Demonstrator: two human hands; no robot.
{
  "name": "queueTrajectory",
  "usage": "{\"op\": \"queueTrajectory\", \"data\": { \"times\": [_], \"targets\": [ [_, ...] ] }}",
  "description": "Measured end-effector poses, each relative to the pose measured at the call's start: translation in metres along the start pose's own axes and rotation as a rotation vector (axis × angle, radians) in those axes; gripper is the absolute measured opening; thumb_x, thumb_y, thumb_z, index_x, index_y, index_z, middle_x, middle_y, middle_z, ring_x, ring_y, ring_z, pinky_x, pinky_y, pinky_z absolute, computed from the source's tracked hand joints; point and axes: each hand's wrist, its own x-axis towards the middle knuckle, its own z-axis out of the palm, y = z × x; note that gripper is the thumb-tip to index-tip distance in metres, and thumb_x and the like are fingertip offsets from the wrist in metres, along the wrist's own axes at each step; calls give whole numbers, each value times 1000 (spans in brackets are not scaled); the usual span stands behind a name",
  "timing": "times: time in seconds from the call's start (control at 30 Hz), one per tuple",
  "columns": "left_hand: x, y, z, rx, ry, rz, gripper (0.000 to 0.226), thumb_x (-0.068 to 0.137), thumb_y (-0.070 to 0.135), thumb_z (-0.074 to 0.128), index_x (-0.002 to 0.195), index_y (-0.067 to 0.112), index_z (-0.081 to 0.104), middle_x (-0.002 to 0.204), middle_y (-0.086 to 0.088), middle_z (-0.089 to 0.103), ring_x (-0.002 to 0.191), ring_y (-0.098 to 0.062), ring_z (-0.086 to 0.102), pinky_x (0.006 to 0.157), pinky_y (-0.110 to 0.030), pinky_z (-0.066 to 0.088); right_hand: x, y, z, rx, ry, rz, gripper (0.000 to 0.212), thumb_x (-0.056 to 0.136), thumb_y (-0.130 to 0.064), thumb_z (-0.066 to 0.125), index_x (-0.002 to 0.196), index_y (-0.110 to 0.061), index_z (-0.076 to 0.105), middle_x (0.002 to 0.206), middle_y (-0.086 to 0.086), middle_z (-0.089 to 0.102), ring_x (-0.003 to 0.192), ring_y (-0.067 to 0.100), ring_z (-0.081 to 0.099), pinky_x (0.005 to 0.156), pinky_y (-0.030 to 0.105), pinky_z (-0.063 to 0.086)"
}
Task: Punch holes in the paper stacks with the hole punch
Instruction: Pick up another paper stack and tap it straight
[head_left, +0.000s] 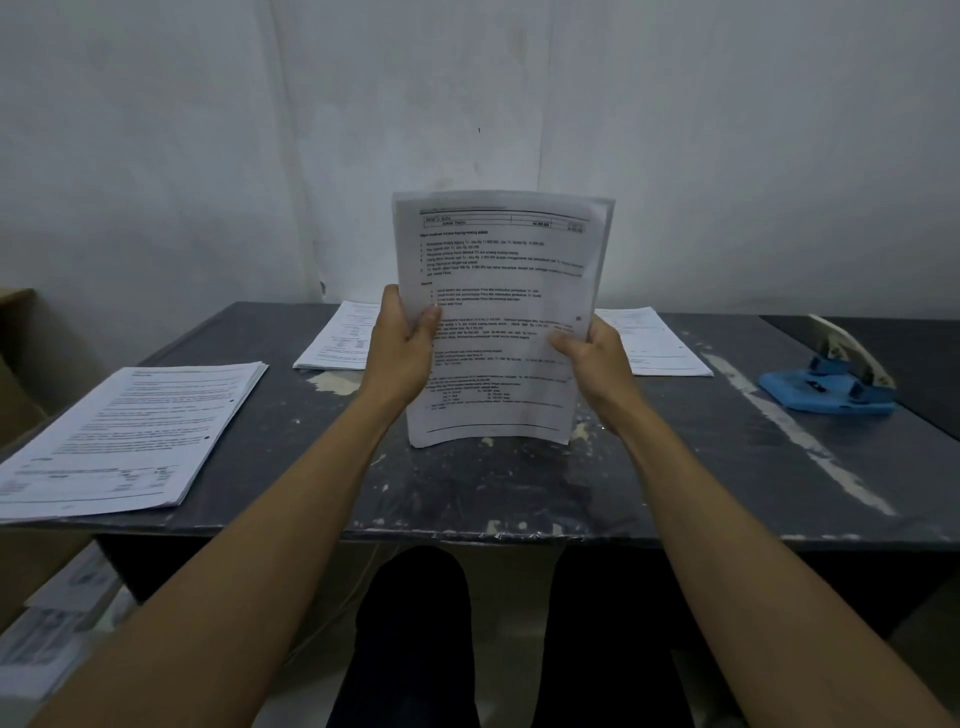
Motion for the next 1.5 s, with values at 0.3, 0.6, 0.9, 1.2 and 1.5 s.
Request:
{"op": "queueTrajectory", "data": {
  "times": [0.3,0.6,0.9,1.2,1.5],
  "targets": [
    [-3,-7,-2,67,-24,-51,20,106,27,47,121,15,42,120,1,60,104,-14,63,71,-25,56,-6,7,-6,-33,-120,33,31,100,-15,55,130,-22,58,111,-18,67,105,5,63,82,23,51],
    [13,7,-31,79,24,-70,16,101,31,56,114,25,50,118,4,65,105,-18,66,86,-42,59,3,-16,2,100,-188,123,31,97,-13,60,128,-8,61,121,4,71,108,23,68,96,43,54],
    [12,5,-91,102,82,-206,21,103,30,55,119,21,46,116,3,64,96,-13,66,66,-25,54,4,-20,68,30,-246,128,27,99,-17,59,124,-10,65,121,2,70,107,24,68,97,45,53],
    [2,-1,-180,152,215,-389,15,87,6,66,81,20,63,74,10,69,52,-8,69,41,-18,49,-16,-22,166,-6,-271,158,20,97,-18,59,116,-12,65,110,0,71,96,19,68,82,33,55],
    [-12,-29,-259,293,268,-587,8,91,6,64,85,11,66,85,-1,69,62,-15,68,40,-16,47,-27,-29,250,-24,-390,263,19,96,-15,57,112,-9,63,107,2,71,92,23,69,78,38,59]
  ]
}}
